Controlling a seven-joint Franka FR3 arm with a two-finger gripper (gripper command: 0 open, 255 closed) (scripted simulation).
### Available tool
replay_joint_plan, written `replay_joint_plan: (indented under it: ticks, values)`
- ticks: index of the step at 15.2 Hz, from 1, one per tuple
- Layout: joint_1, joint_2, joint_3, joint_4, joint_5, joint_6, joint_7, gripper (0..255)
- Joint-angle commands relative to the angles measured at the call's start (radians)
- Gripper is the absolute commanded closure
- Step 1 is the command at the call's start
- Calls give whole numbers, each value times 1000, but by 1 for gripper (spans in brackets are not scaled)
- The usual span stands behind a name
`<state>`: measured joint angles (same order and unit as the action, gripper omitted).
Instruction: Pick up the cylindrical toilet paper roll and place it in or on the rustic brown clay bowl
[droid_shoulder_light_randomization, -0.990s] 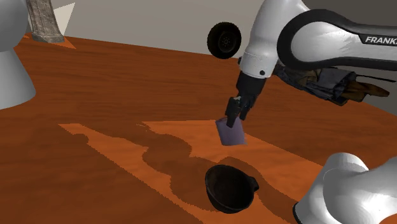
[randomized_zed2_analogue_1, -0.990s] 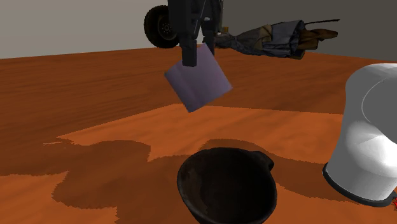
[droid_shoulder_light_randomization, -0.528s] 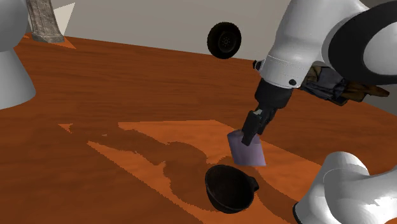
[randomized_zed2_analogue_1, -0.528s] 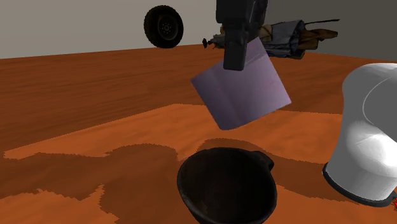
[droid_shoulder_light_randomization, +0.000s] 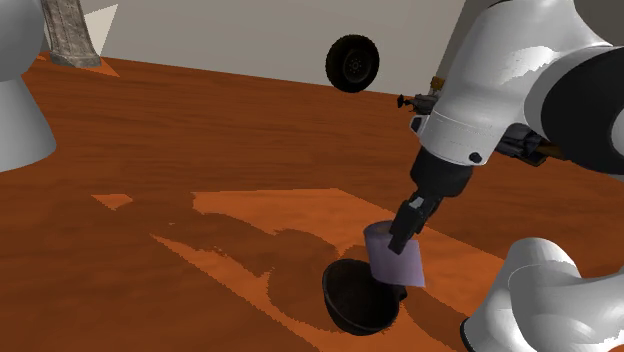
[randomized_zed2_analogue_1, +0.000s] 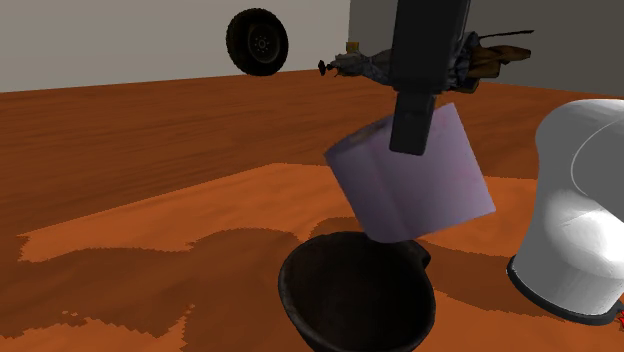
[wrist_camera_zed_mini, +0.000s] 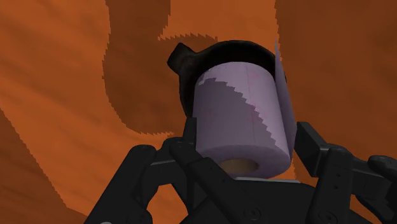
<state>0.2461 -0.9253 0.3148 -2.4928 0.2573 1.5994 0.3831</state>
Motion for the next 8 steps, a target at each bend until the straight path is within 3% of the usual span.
replay_joint_plan:
  ticks: [1,8]
  values:
    - [2,-6,4,-30,5,25,-3,255]
    - [13,-19,26,-129,27,110,-8,255]
